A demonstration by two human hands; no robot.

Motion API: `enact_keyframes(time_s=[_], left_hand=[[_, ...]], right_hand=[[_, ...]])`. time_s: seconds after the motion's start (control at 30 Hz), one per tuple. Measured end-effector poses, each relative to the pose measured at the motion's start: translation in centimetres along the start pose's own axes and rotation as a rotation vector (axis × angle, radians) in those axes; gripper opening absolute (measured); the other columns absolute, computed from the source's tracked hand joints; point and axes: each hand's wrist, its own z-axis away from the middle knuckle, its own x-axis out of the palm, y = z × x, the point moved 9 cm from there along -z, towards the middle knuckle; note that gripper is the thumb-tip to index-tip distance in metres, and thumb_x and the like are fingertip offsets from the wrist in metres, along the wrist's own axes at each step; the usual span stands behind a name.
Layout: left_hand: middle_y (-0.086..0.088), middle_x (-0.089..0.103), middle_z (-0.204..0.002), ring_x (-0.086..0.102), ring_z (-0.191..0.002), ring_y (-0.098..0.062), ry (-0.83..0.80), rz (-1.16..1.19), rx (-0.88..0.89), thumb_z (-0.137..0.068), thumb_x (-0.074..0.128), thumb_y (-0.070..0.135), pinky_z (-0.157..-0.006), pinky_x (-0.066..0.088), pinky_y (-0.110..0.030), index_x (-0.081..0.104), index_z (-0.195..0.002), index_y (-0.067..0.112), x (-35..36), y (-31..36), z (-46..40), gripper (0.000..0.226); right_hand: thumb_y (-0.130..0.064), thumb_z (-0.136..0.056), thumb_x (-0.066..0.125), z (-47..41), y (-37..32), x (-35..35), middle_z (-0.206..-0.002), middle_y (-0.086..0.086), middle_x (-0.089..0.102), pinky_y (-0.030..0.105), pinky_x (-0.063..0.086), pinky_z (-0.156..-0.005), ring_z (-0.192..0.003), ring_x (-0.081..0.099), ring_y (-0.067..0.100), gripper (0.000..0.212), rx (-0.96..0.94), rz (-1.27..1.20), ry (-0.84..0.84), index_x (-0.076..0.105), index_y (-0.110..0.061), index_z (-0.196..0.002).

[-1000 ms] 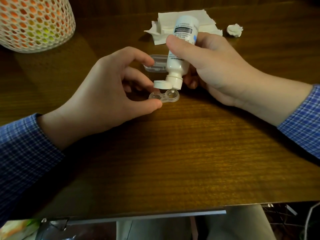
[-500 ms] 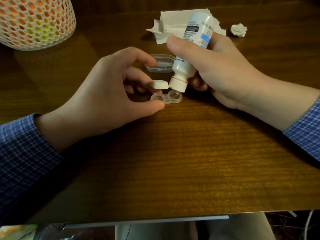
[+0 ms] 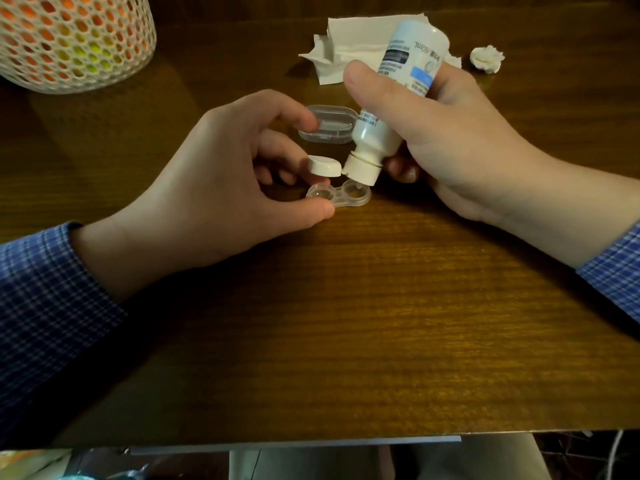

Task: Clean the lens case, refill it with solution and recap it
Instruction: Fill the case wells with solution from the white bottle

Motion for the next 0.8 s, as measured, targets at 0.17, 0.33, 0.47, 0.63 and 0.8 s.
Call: enact_keyframes(time_s=[0.17,0.33,0.47,0.63,0.8], left_hand=[[0.039,0.067,-0.103,0.068,-0.089,0.011,-0.015,0.012,-0.015,-0.058,0.078,0.063,-0.074,0.050,-0.003,0.054,-0.128,0.036,0.07,-0.02,-0.04,0.079],[0.029,0.073,-0.092,0.069,-0.089,0.010,-0.017,0.008,-0.028,-0.060,0.083,0.057,-0.074,0.052,-0.005,0.056,-0.129,0.033,0.12,-0.25,-0.05,0.078],[0.023,0.074,-0.088,0.070,-0.089,0.009,-0.014,0.006,-0.033,-0.062,0.084,0.053,-0.074,0.053,-0.006,0.057,-0.130,0.031,0.05,-0.36,-0.08,0.077],[0.021,0.074,-0.088,0.069,-0.089,0.009,-0.020,-0.003,-0.039,-0.063,0.084,0.052,-0.076,0.053,-0.006,0.056,-0.131,0.030,0.10,-0.40,-0.12,0.077],[0.021,0.074,-0.089,0.069,-0.089,0.009,-0.020,-0.010,-0.041,-0.063,0.084,0.053,-0.076,0.052,-0.006,0.056,-0.132,0.029,0.09,-0.40,-0.14,0.078]], right_hand=[[-0.047,-0.094,0.069,0.04,0.02,0.18,-0.075,-0.011,0.068,0.016,0.041,-0.043,-0.055,0.058,0.002,0.025,0.007,-0.030,-0.016,0.063,-0.025,-0.103],[-0.047,-0.094,0.068,0.09,-0.04,0.26,-0.073,-0.010,0.067,0.015,0.040,-0.042,-0.054,0.057,0.002,0.023,0.008,-0.040,-0.028,0.063,-0.025,-0.098],[-0.047,-0.094,0.068,0.08,-0.13,0.42,-0.074,-0.009,0.067,0.016,0.040,-0.041,-0.054,0.057,0.004,0.025,0.005,-0.047,-0.035,0.063,-0.024,-0.100],[-0.047,-0.095,0.068,0.13,-0.25,0.41,-0.074,-0.008,0.066,0.016,0.040,-0.042,-0.054,0.055,0.005,0.023,-0.003,-0.053,-0.043,0.062,-0.024,-0.099],[-0.046,-0.096,0.066,0.18,-0.29,0.49,-0.077,-0.006,0.066,0.016,0.040,-0.042,-0.054,0.055,0.004,0.024,-0.005,-0.058,-0.047,0.062,-0.023,-0.101]])
